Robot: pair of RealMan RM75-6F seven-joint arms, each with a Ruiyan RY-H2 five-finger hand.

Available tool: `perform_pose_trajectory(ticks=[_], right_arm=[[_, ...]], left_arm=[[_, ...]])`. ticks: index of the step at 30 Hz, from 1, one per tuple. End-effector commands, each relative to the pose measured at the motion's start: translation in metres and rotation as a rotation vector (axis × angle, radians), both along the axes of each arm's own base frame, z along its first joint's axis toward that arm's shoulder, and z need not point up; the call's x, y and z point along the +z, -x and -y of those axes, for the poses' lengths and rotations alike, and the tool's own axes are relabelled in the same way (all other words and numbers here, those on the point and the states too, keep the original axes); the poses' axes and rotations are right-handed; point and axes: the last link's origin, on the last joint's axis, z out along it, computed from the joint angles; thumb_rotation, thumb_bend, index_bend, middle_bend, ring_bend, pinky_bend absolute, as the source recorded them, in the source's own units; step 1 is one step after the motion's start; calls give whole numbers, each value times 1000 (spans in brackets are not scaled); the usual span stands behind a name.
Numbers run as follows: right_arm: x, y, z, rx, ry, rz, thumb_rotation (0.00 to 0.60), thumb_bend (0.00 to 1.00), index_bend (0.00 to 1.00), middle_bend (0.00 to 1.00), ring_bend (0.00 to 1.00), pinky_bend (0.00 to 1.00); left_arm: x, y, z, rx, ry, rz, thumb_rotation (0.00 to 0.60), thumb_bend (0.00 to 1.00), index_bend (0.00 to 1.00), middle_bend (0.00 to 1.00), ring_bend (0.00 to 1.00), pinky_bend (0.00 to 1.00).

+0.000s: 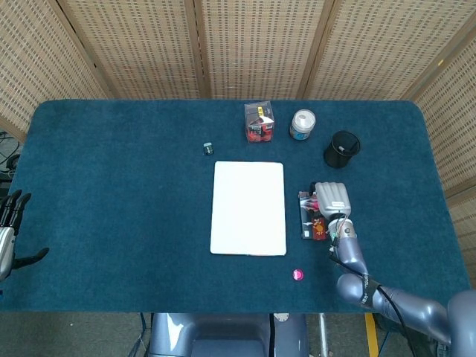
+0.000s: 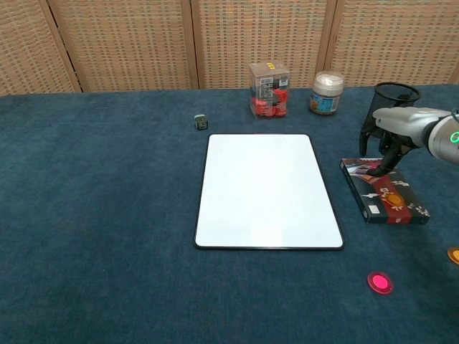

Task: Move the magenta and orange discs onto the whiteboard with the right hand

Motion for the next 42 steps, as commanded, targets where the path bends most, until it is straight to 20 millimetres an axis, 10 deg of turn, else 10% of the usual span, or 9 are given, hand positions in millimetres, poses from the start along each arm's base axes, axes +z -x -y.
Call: perform_pose_trajectory(ticks=[1,42], right_arm=[[-3,-1,0,-2,-3,0,600,311,416,902,951,1000],[-7,14,3,-59,-26,-73,600,363,489,902,951,1000]], left_arm=[[0,0,0,0,1,0,600,0,0,0,0,0],[4,0,2,-1,-6,15,600,0,0,0,0,0]])
